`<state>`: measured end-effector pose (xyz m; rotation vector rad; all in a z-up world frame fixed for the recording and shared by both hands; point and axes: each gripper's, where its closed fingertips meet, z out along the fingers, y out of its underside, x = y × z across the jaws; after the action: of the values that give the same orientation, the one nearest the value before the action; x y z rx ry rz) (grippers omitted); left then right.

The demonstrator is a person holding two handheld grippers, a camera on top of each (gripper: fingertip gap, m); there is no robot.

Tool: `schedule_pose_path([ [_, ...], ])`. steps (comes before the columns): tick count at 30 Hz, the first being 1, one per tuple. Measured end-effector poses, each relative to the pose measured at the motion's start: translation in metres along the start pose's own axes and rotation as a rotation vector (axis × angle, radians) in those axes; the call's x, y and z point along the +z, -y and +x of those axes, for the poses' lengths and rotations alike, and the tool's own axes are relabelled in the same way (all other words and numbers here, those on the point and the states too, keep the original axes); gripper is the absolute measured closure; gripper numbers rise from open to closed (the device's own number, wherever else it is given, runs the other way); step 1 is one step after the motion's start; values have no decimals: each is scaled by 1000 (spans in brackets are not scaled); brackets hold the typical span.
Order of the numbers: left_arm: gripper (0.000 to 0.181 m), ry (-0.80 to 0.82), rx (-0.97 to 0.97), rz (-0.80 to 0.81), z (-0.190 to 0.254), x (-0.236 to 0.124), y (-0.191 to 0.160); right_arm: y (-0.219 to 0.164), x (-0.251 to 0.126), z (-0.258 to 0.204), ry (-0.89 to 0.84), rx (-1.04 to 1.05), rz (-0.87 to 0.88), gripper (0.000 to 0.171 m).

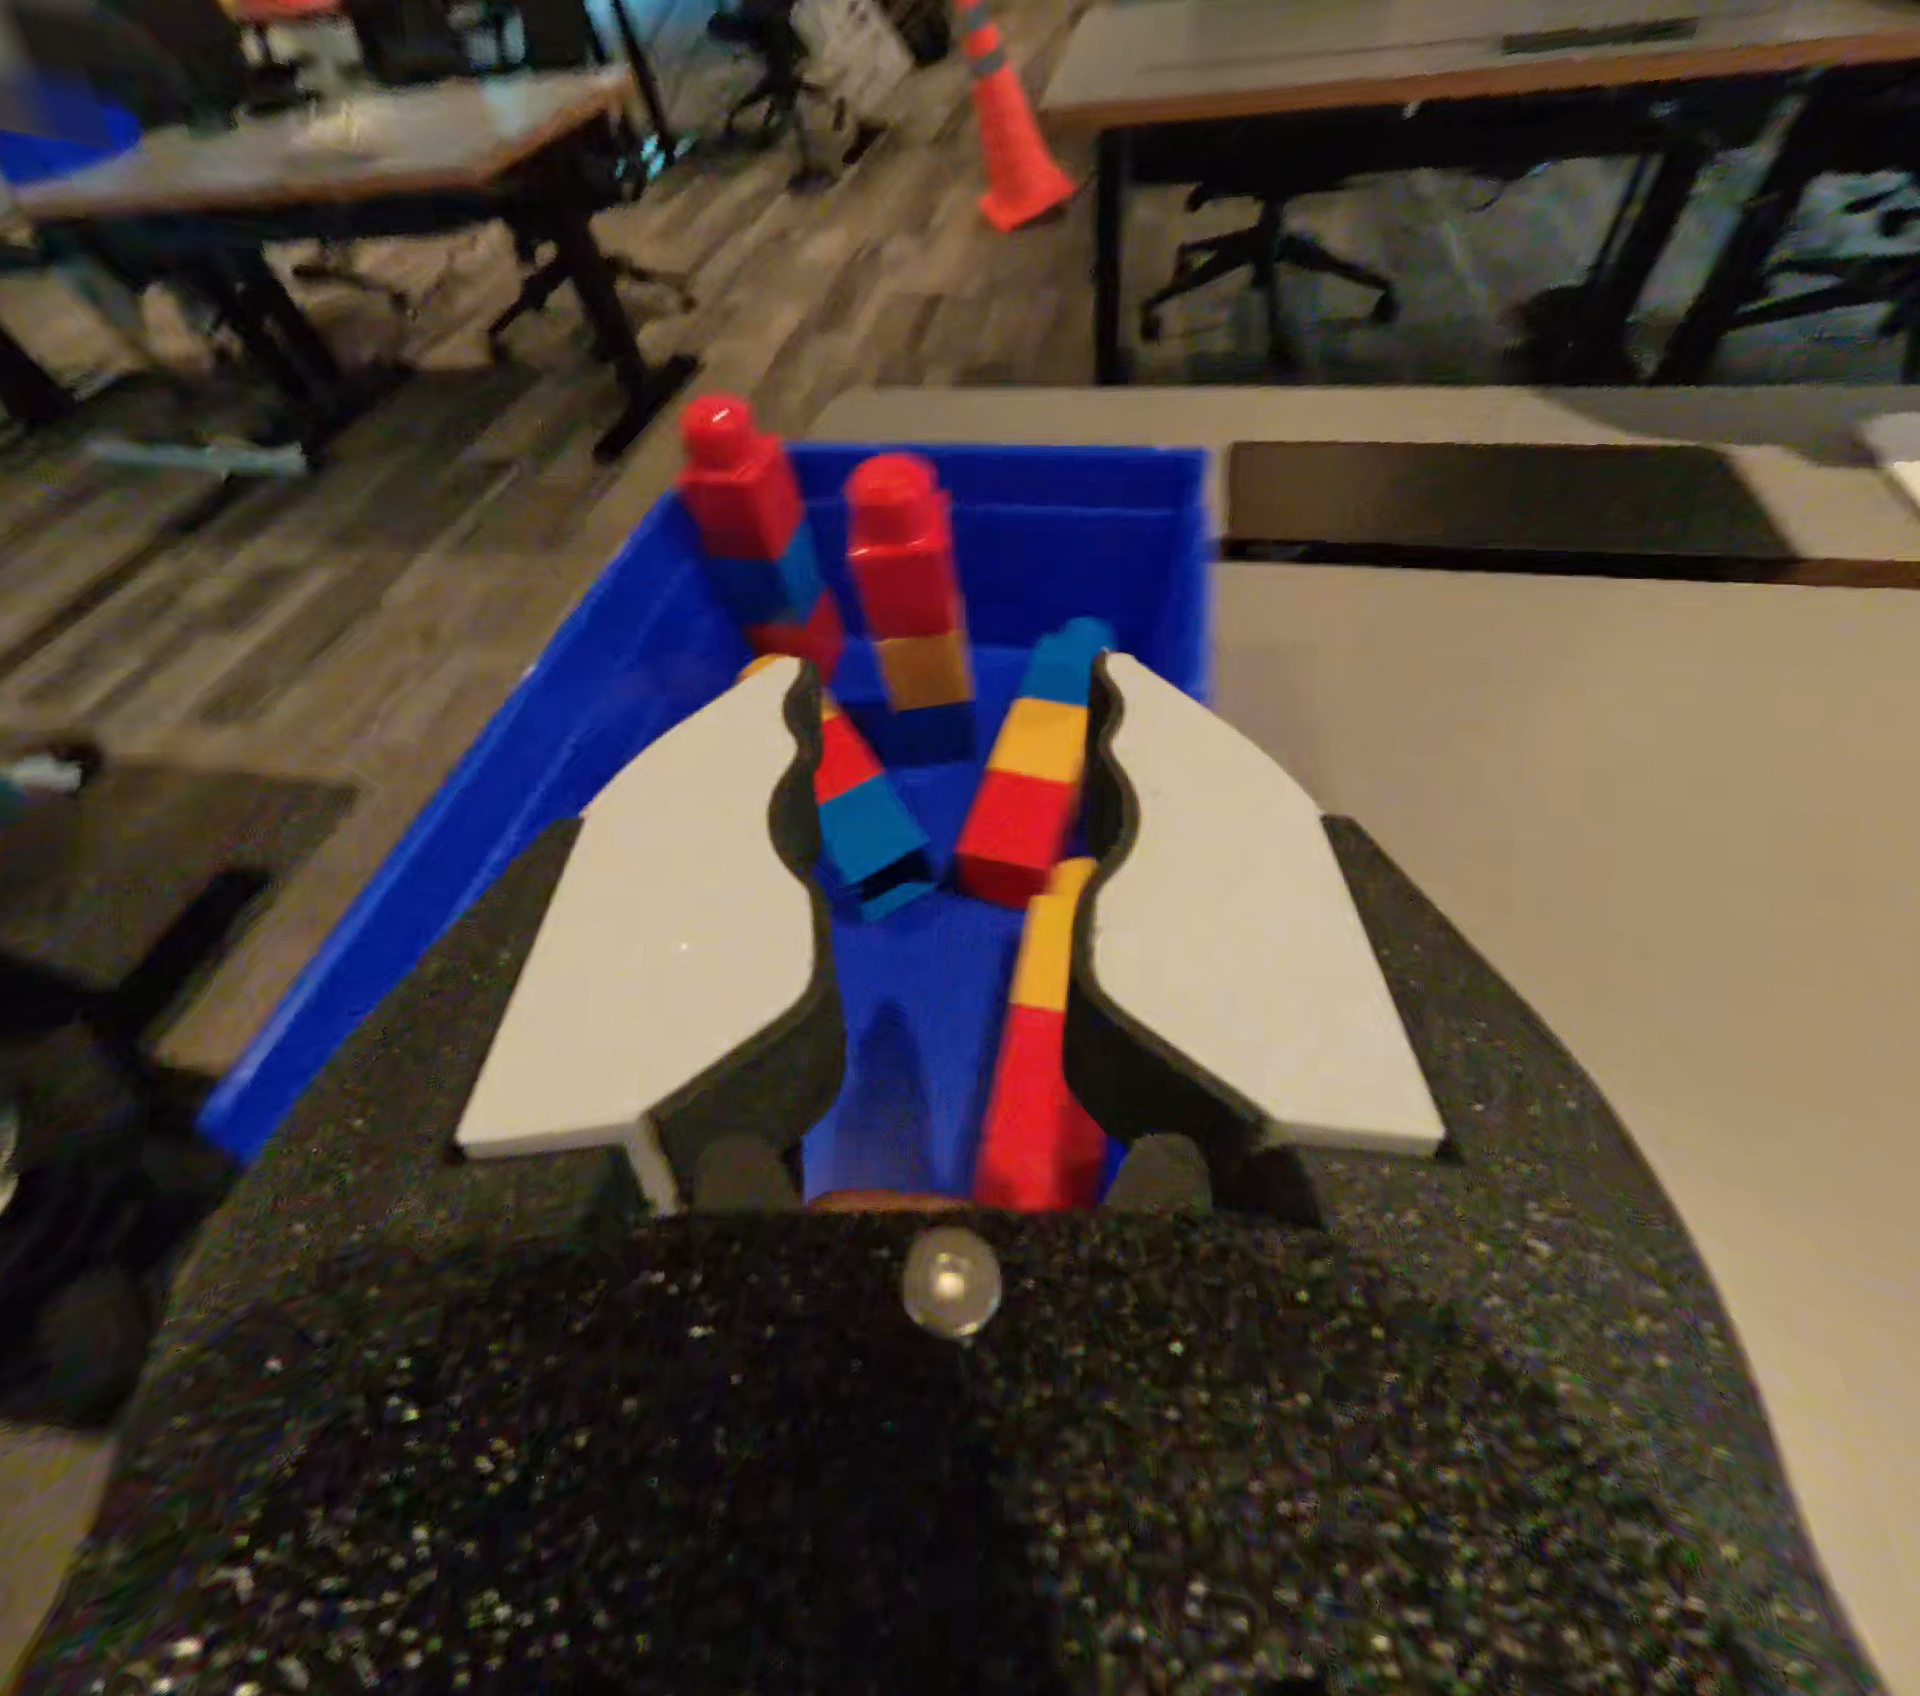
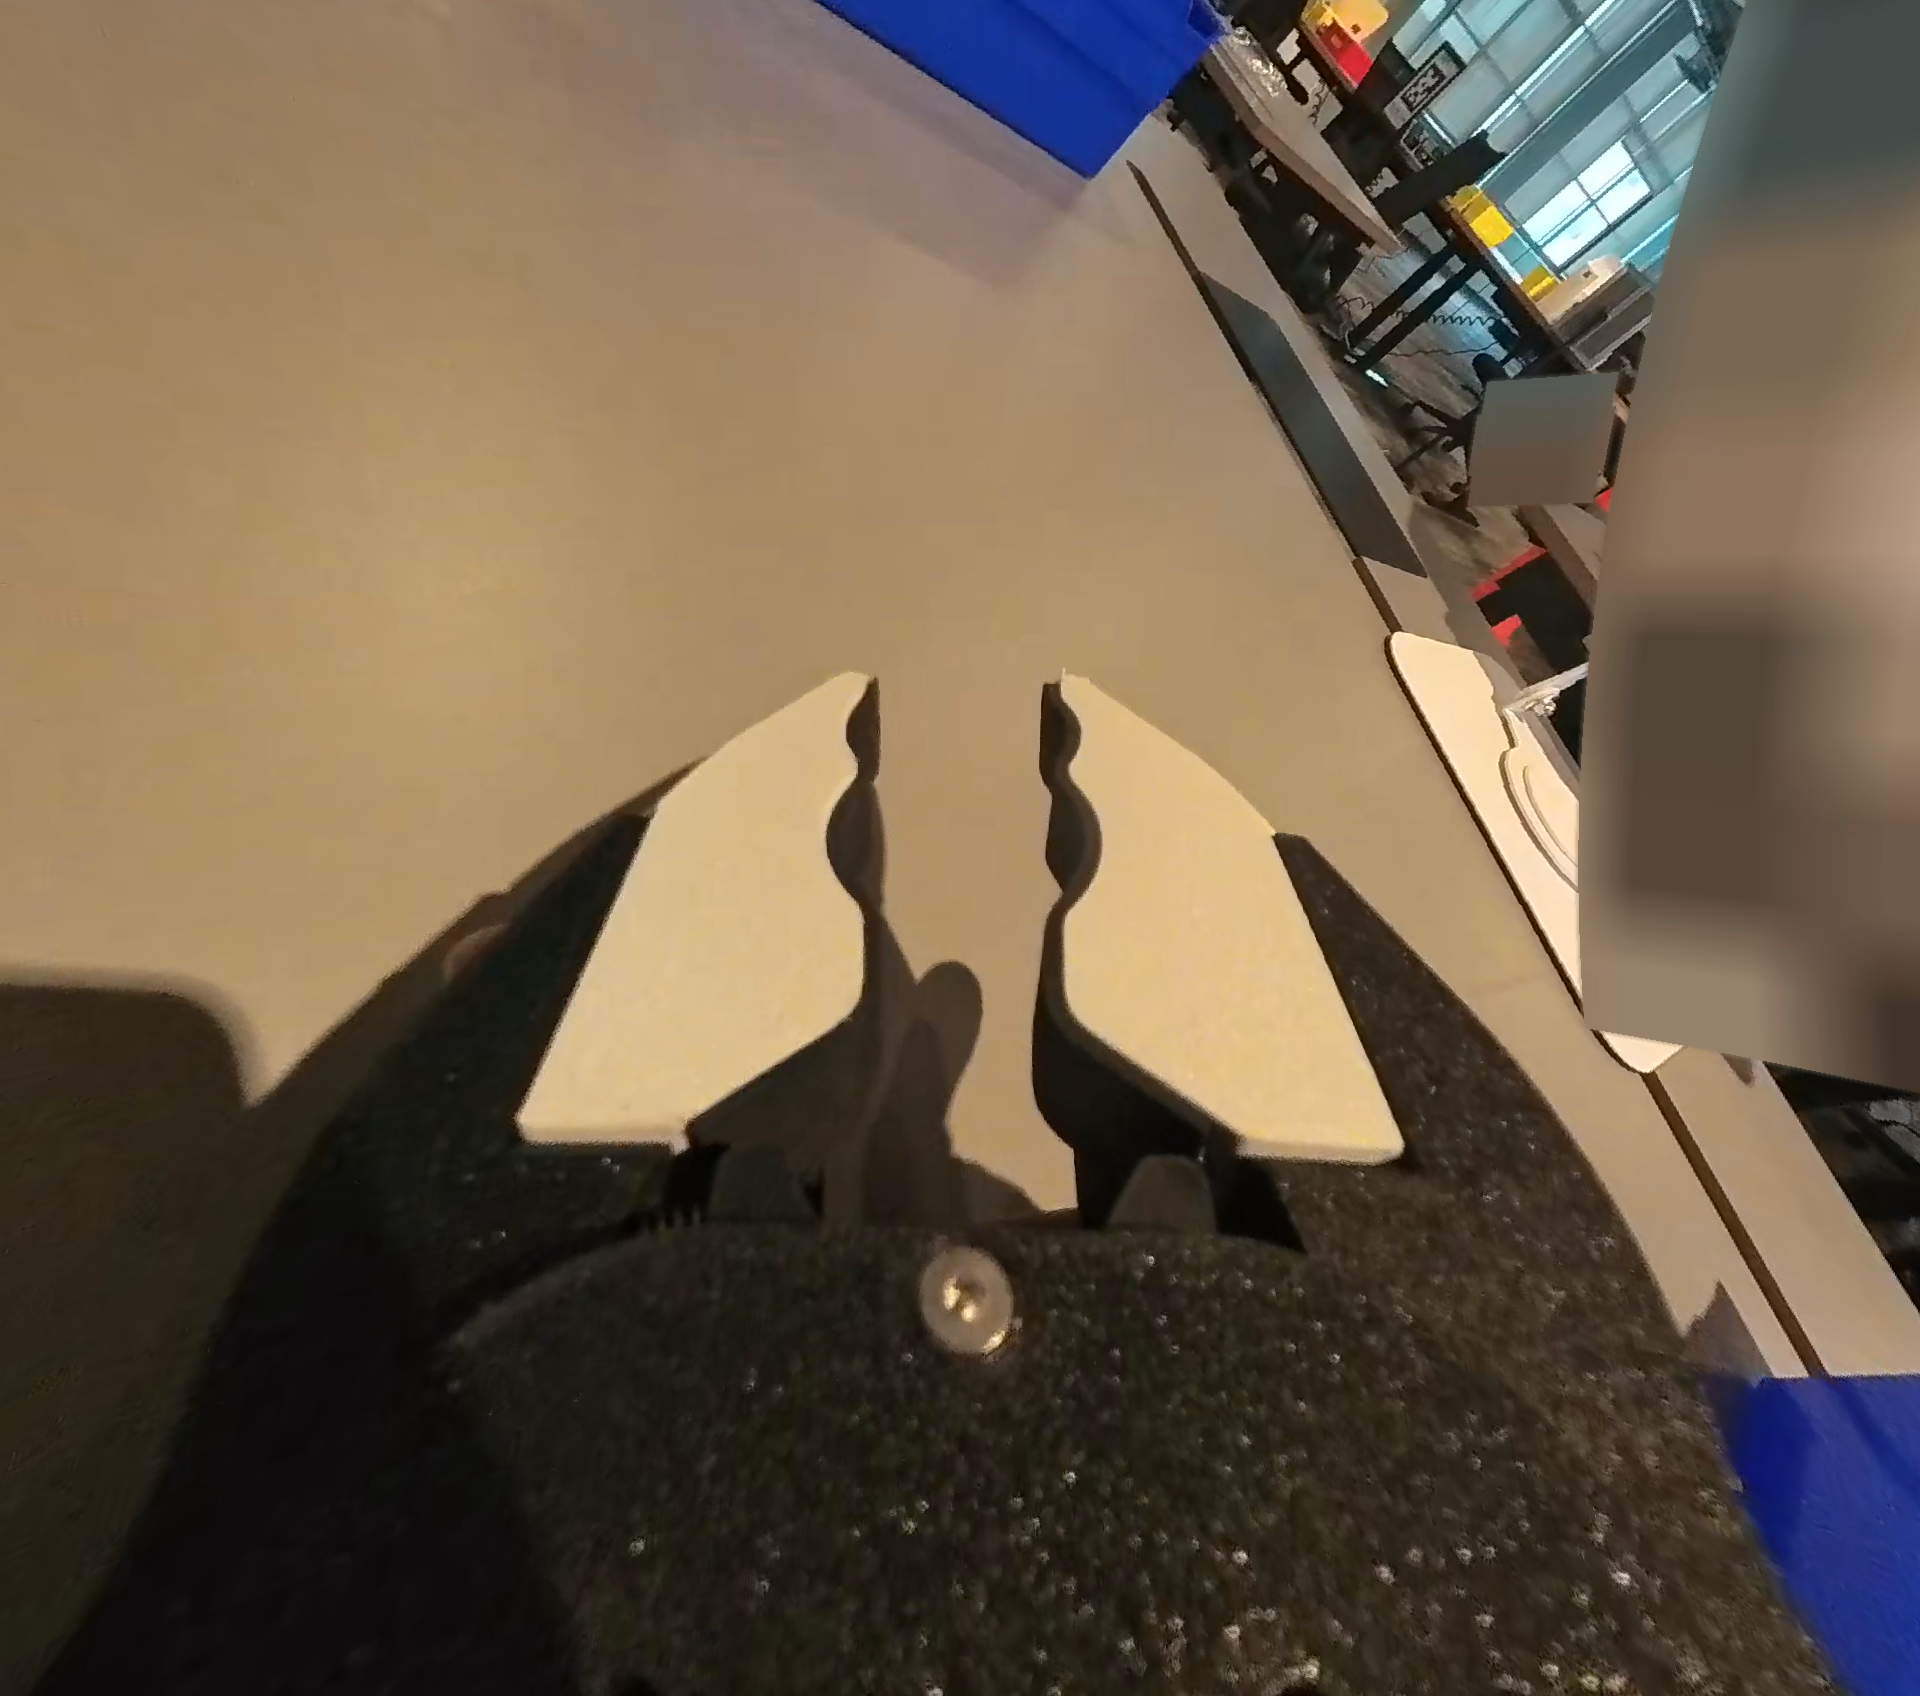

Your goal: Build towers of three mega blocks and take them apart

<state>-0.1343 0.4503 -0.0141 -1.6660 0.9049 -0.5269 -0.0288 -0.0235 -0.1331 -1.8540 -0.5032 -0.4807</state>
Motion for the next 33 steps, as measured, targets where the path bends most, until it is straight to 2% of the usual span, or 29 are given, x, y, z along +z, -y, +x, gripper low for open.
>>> schedule_pose_path([
  [3,130,13,-25,-189,-34,35,-22,-1,2,-1,-2,-10,-14,142],
  [8,118,43,146,-571,-50,85,-88,-4,4,-5,-4,-64,-43,142],
  [13,114,-7,109,-712,-41,104,-123,-5,5,-7,1,-77,-51,142],
  [16,123,13,136,-796,-45,106,-142,-5,5,-7,5,-72,-50,142],
  [17,132,-5,128,-780,-44,108,-144,-5,5,-7,6,-72,-49,142],
  [19,133,5,109,-780,-48,108,-144,-5,4,-7,6,-72,-51,142],
  [21,137,36,178,-808,-54,102,-145,-5,4,-7,4,-72,-50,142],
  [24,140,112,265,-752,-67,90,-129,-5,4,-6,-2,-65,-46,143],
  [28,142,116,215,-523,-58,56,-78,-3,3,-2,-12,-36,-29,144],
  [30,142,74,201,-357,-34,30,-40,0,3,2,-23,-3,-8,144],
  [33,143,-91,249,-71,48,-13,18,9,3,14,-53,84,61,146],
])
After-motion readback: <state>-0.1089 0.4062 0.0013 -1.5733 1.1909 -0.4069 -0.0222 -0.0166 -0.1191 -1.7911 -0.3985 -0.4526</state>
